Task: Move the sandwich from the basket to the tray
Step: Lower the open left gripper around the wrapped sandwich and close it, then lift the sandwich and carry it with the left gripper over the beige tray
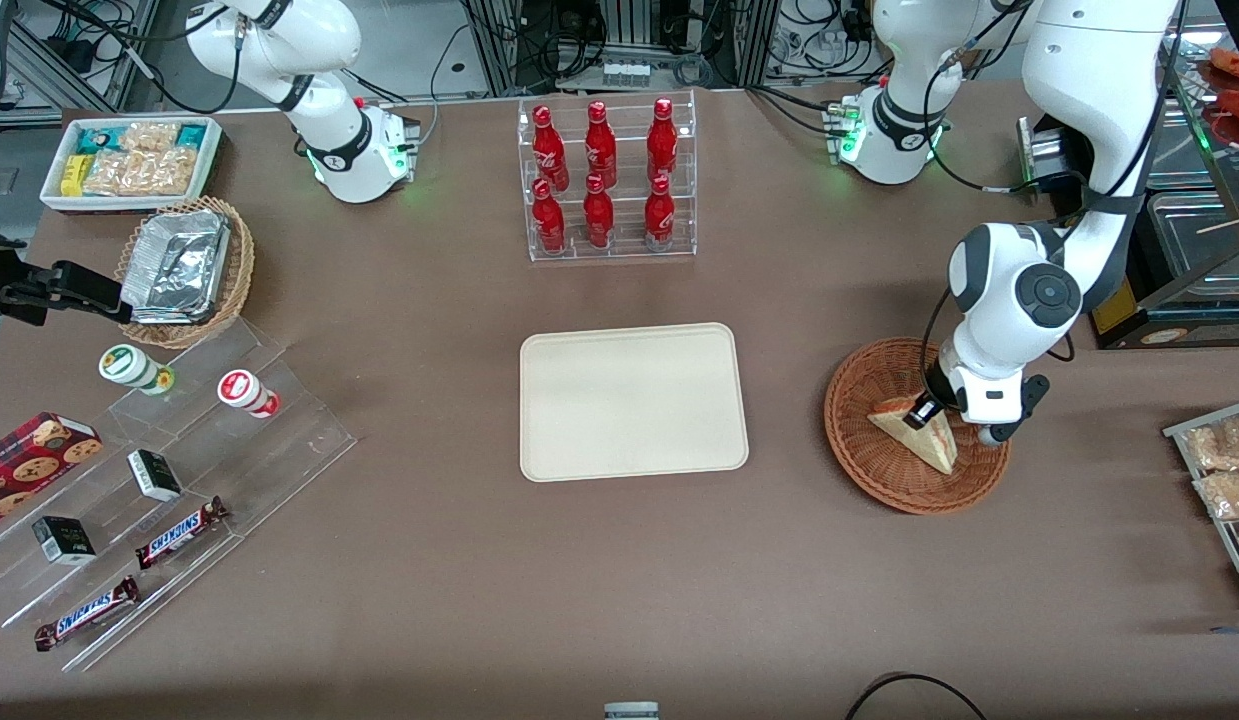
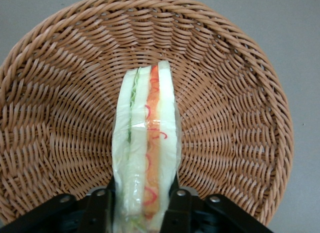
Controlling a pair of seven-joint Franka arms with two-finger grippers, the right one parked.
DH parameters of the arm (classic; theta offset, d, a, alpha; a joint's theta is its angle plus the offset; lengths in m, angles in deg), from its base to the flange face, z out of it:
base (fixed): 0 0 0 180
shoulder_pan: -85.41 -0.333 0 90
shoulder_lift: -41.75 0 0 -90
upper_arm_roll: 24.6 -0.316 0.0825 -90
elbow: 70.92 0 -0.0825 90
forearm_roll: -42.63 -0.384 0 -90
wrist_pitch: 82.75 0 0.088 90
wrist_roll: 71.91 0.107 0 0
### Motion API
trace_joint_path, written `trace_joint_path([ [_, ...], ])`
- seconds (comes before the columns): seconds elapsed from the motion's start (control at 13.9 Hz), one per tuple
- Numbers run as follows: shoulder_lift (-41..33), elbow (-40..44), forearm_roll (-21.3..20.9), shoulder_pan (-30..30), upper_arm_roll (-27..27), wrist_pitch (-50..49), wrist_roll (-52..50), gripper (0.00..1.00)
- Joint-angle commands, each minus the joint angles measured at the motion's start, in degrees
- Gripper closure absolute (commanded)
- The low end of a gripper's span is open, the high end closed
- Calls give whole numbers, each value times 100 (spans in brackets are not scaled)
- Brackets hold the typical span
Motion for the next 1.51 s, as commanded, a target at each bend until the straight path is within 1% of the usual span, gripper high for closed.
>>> trace_joint_path([
  [0.0,-113,119,-93,-12,0,-92,-131,100],
  [0.22,-490,592,-110,40,9,-1389,-131,100],
  [0.36,-780,926,-119,198,35,-2208,-131,100],
  [0.5,-765,1487,-128,575,44,-3060,-192,100],
  [0.65,-624,1892,-329,1066,44,-3440,-367,100],
  [0.79,-361,2314,-400,1594,44,-3678,-631,100],
  [1.01,297,3201,-383,2411,44,-4056,-693,100],
  [1.15,763,3659,-409,2886,44,-4048,-999,100],
  [1.3,1194,4020,-601,3325,44,-4022,-1062,100],
  [1.44,1589,4389,-620,3608,44,-3908,-1054,100],
])
